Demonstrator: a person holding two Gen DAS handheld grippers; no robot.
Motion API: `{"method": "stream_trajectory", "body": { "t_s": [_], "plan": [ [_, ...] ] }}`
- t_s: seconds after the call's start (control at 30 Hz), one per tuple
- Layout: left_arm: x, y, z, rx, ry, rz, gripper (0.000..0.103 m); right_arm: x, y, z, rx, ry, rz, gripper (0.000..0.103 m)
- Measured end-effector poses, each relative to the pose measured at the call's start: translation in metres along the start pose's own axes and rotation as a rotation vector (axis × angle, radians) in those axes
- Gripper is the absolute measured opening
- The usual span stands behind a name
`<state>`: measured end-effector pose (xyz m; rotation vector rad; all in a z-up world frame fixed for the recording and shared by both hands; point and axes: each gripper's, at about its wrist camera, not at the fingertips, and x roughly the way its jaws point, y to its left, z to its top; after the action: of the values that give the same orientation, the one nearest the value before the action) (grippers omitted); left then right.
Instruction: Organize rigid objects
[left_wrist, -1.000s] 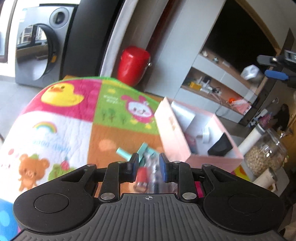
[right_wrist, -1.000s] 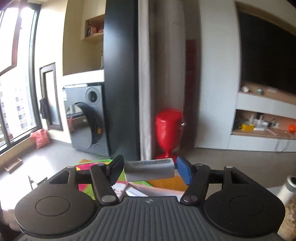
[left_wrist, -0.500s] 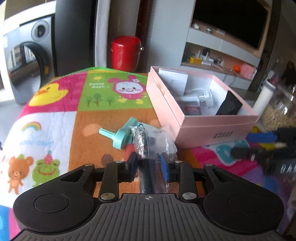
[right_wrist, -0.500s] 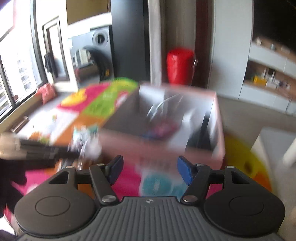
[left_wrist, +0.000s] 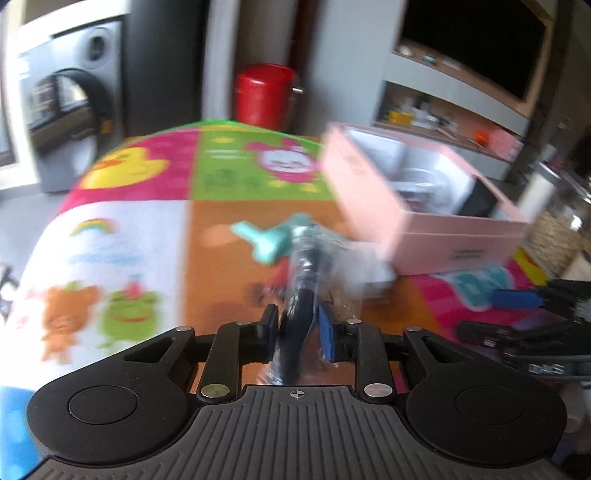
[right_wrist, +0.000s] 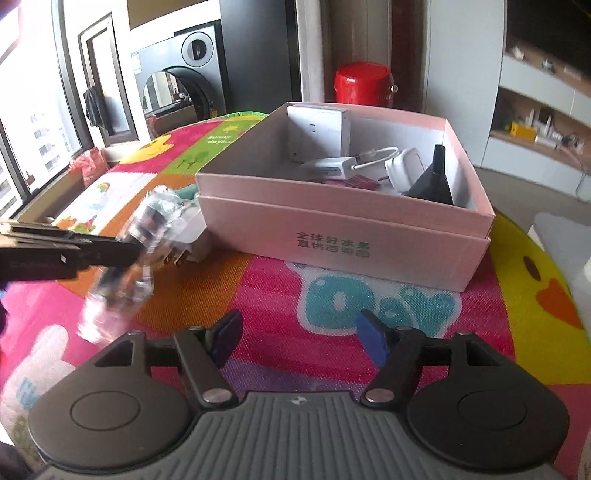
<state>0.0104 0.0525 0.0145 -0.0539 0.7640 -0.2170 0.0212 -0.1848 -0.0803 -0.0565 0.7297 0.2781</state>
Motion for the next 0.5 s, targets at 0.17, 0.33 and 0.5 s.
{"method": "stream_trajectory", "body": {
  "t_s": [0.17,0.33,0.5],
  "plan": [
    [-0.007,0.051,-0.005,-0.139,-0.006,0.105,0.028,-0.007,0.021,0.009,-0.082,-0.027,0.029,0.069],
    [-0.012,0.068,-0.007,-0.182,-0.011,0.036,0.028,0.005,0.050,0.036,-0.105,-0.056,0.063,0.069],
    [-0.016,0.062,-0.015,-0.156,-0.006,-0.023,0.028,0.041,0.076,0.059,0.029,-0.005,0.091,0.063]
  ]
}}
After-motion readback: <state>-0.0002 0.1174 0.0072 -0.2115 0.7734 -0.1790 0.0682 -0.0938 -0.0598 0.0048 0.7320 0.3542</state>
